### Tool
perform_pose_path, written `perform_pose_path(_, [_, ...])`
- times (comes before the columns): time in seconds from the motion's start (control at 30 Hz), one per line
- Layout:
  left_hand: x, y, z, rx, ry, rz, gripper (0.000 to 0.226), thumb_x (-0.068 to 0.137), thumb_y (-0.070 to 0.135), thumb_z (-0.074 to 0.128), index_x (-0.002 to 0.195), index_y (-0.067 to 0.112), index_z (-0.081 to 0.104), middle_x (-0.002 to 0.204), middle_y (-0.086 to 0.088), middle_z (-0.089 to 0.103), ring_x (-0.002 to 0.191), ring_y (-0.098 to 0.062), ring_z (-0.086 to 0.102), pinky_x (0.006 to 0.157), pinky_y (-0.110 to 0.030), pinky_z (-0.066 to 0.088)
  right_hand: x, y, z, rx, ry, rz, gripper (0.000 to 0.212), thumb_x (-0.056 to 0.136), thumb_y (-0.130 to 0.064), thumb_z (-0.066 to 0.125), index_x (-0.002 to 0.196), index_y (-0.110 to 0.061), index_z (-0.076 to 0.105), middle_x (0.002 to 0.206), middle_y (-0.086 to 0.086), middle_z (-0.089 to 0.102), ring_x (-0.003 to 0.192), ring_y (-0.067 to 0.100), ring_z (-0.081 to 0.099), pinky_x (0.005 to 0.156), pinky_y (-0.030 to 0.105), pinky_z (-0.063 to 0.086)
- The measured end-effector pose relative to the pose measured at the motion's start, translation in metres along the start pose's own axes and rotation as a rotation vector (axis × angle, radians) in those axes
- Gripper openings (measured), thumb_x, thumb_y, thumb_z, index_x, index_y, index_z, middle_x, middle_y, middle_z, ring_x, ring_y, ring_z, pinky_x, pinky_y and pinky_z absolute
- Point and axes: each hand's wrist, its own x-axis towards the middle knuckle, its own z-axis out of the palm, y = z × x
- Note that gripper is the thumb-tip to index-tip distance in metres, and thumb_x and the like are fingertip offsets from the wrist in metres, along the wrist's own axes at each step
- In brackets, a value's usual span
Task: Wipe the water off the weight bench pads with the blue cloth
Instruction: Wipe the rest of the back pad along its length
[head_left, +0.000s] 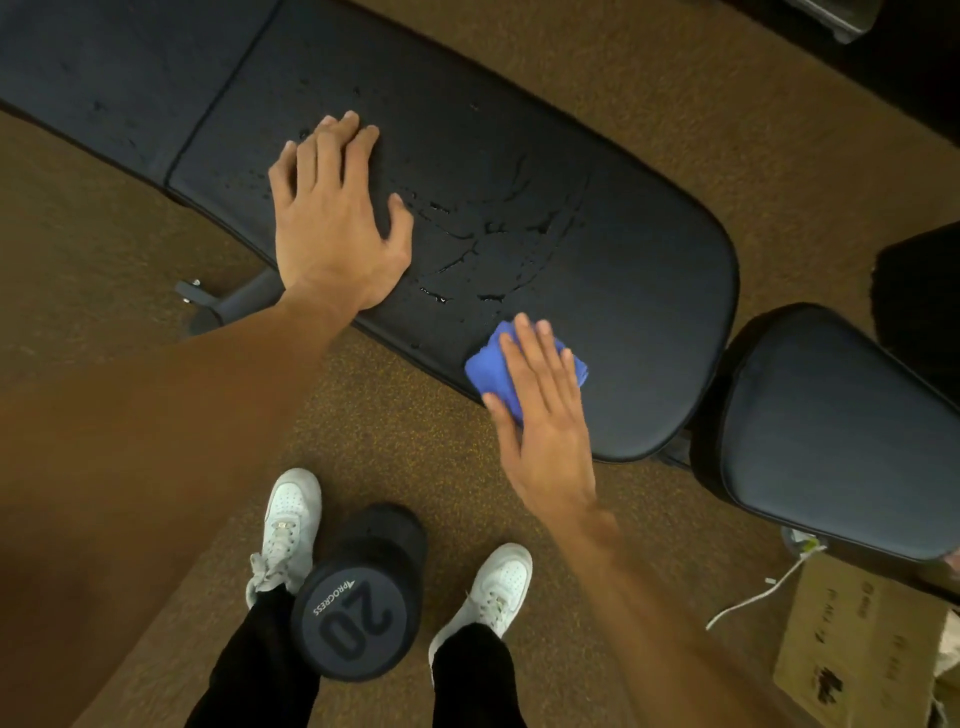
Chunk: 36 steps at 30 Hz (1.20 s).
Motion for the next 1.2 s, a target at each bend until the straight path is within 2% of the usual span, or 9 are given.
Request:
perform_pose_path(0.07, [0.000, 0.001, 0.000, 0.000, 0.005, 0.000, 0.065, 0.103, 0.048, 0.042, 0.160, 0.017, 0.041, 0.166, -0.004, 0.039, 0.158, -0.025, 0.030, 0.131, -0.049, 0.017, -0.008, 0.015, -0.011, -0.024, -0.048, -0.058, 0.058, 0.111, -0.029, 0.050, 0.164, -0.011, 0.032, 0.175, 0.005, 0.021, 0.163, 0.021, 0.011, 0.131, 0.053, 0.017])
perform_pose_path(0.23, [0.001, 0.000, 0.000, 0.010, -0.006, 0.005, 0.066, 0.103, 0.049, 0.041, 0.160, 0.016, 0.040, 0.167, -0.005, 0.038, 0.157, -0.027, 0.031, 0.130, -0.050, 0.017, 0.027, -0.010, -0.001, -0.039, 0.046, 0.150, 0.064, 0.112, -0.042, 0.043, 0.166, -0.011, 0.026, 0.176, 0.008, 0.013, 0.164, 0.024, 0.004, 0.133, 0.049, 0.008])
perform_pose_path(0.4, [0.000, 0.000, -0.001, -0.009, -0.016, 0.010, 0.067, 0.103, 0.048, 0.041, 0.161, 0.014, 0.039, 0.168, -0.007, 0.037, 0.158, -0.029, 0.030, 0.130, -0.052, 0.018, 0.005, -0.005, 0.003, -0.018, 0.026, -0.046, 0.055, 0.111, -0.032, 0.052, 0.161, -0.012, 0.040, 0.172, 0.006, 0.029, 0.162, 0.023, 0.019, 0.130, 0.054, 0.022])
perform_pose_path(0.6, [0.001, -0.001, 0.001, -0.004, -0.017, 0.014, 0.067, 0.104, 0.047, 0.040, 0.162, 0.014, 0.038, 0.169, -0.009, 0.036, 0.158, -0.030, 0.030, 0.131, -0.053, 0.017, 0.037, -0.017, 0.007, -0.048, 0.092, 0.191, 0.057, 0.113, -0.033, 0.042, 0.164, -0.012, 0.030, 0.174, 0.005, 0.021, 0.163, 0.024, 0.009, 0.133, 0.048, 0.008])
perform_pose_path(0.73, [0.001, -0.001, -0.001, 0.004, -0.025, 0.018, 0.067, 0.104, 0.047, 0.040, 0.162, 0.014, 0.038, 0.169, -0.009, 0.036, 0.159, -0.029, 0.030, 0.131, -0.052, 0.017, 0.022, -0.018, 0.006, -0.078, -0.056, -0.043, 0.057, 0.113, -0.031, 0.043, 0.165, -0.012, 0.029, 0.175, 0.005, 0.019, 0.163, 0.023, 0.009, 0.132, 0.052, 0.014])
perform_pose_path(0.8, [0.001, 0.000, -0.002, 0.002, -0.026, 0.016, 0.067, 0.104, 0.047, 0.040, 0.162, 0.014, 0.038, 0.169, -0.009, 0.036, 0.158, -0.029, 0.030, 0.131, -0.052, 0.017, 0.009, -0.002, -0.006, -0.132, -0.104, -0.088, 0.058, 0.113, -0.033, 0.043, 0.165, -0.013, 0.029, 0.175, 0.003, 0.018, 0.163, 0.021, 0.009, 0.131, 0.052, 0.018])
perform_pose_path(0.9, [0.001, 0.001, -0.001, 0.015, -0.021, 0.012, 0.067, 0.104, 0.047, 0.040, 0.162, 0.014, 0.038, 0.169, -0.009, 0.036, 0.159, -0.029, 0.029, 0.131, -0.052, 0.016, 0.019, 0.008, -0.014, -0.121, -0.063, 0.097, 0.058, 0.113, -0.035, 0.038, 0.166, -0.016, 0.025, 0.176, 0.000, 0.014, 0.164, 0.018, 0.003, 0.132, 0.049, 0.012])
perform_pose_path(1.0, [0.000, 0.001, 0.000, 0.016, -0.024, 0.009, 0.067, 0.104, 0.048, 0.039, 0.162, 0.014, 0.037, 0.170, -0.008, 0.035, 0.160, -0.028, 0.028, 0.131, -0.052, 0.016, 0.044, -0.012, -0.002, -0.151, 0.003, 0.217, 0.058, 0.114, -0.036, 0.033, 0.167, -0.016, 0.021, 0.177, 0.004, 0.009, 0.164, 0.024, 0.000, 0.132, 0.052, 0.009])
perform_pose_path(1.2, [0.001, 0.003, -0.001, 0.018, -0.029, 0.001, 0.067, 0.104, 0.048, 0.040, 0.162, 0.015, 0.037, 0.169, -0.008, 0.036, 0.159, -0.028, 0.028, 0.131, -0.052, 0.016, 0.016, -0.006, -0.007, -0.141, -0.137, -0.127, 0.058, 0.113, -0.030, 0.044, 0.166, -0.014, 0.027, 0.176, 0.005, 0.016, 0.164, 0.023, 0.006, 0.130, 0.054, 0.018])
